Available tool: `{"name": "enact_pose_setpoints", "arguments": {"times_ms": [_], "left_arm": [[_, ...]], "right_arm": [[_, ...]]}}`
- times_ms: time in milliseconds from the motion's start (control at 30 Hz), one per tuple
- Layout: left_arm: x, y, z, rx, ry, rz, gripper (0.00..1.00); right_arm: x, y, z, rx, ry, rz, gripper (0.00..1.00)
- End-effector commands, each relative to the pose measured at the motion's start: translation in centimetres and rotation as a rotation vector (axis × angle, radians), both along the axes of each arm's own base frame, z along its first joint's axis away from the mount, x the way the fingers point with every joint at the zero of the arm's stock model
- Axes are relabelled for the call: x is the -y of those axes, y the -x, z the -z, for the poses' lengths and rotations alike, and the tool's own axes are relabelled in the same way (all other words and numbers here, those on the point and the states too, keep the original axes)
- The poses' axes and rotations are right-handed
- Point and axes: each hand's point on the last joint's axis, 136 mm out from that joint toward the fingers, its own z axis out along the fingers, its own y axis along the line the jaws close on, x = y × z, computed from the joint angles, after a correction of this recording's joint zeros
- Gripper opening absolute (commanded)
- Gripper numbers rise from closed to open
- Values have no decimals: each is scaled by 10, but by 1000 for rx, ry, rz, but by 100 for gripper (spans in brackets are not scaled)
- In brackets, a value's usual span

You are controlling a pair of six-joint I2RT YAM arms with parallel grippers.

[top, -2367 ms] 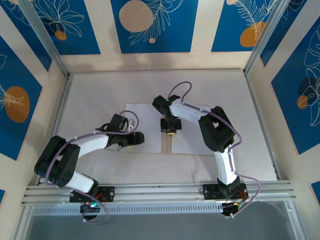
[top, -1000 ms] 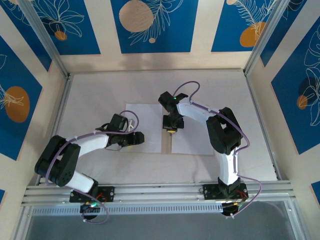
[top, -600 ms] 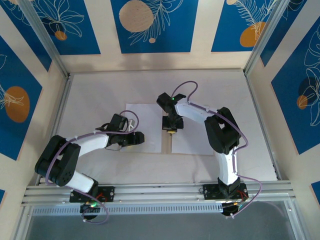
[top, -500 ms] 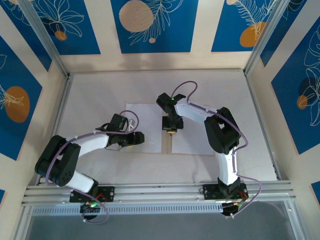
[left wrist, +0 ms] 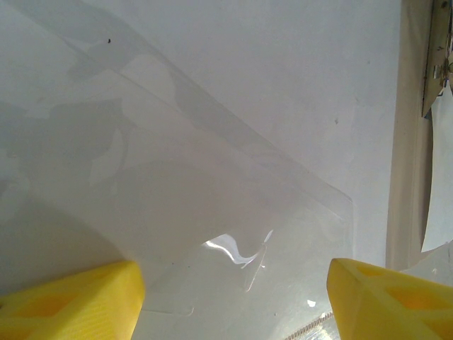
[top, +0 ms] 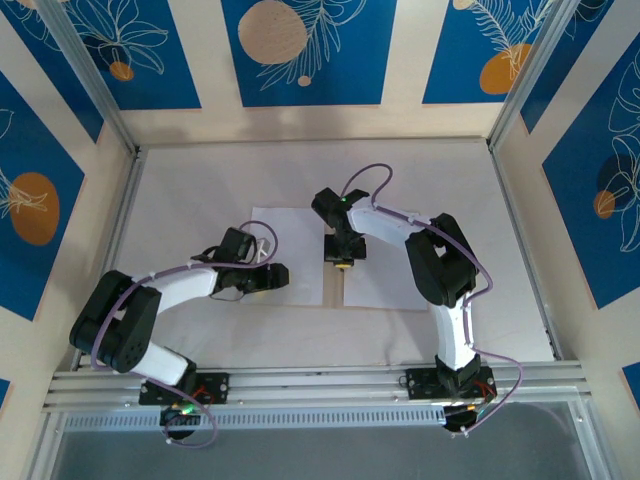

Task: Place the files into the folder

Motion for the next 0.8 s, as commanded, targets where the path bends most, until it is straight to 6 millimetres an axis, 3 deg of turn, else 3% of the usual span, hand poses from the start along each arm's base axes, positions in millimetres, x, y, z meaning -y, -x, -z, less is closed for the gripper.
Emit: {"name": "enact_pose_setpoints", "arguments": {"times_ms": [0, 767], "left_arm": [[-14, 21, 26, -118, -65, -12, 71], [-14, 21, 26, -121, -61, -13, 72]], "right_arm": [[35, 18, 29, -80, 170, 6, 5], [21, 24, 51, -117, 56, 63, 4]]}}
